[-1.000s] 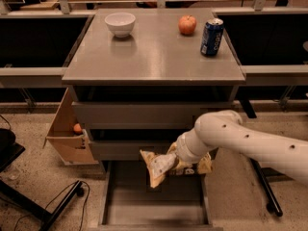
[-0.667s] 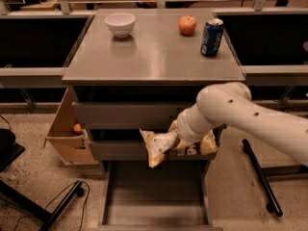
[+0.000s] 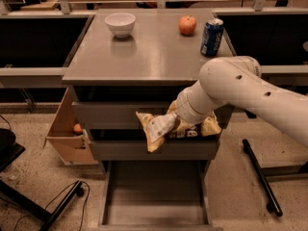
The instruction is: Pick brown chip bag from bottom drawer and place on counter
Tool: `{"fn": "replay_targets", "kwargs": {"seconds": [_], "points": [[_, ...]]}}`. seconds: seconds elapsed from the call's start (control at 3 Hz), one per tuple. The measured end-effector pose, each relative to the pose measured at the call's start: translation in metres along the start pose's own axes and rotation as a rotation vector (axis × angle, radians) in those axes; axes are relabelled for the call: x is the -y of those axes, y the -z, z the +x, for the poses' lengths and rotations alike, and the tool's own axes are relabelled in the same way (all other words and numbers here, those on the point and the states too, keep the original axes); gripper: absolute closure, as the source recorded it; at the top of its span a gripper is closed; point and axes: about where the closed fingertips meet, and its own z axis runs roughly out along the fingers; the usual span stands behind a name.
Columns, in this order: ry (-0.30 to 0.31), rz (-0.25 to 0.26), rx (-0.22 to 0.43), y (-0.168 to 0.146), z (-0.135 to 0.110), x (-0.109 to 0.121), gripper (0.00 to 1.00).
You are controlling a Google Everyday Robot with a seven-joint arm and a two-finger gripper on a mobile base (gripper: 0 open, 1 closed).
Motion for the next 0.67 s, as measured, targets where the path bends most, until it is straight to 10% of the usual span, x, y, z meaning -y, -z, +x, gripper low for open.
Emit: {"fn": "replay_targets", "kwargs": {"seconds": [0.67], "points": [[0.078,-0.005,-0.089,0.050,-0.017,0.066,1.00]]}}
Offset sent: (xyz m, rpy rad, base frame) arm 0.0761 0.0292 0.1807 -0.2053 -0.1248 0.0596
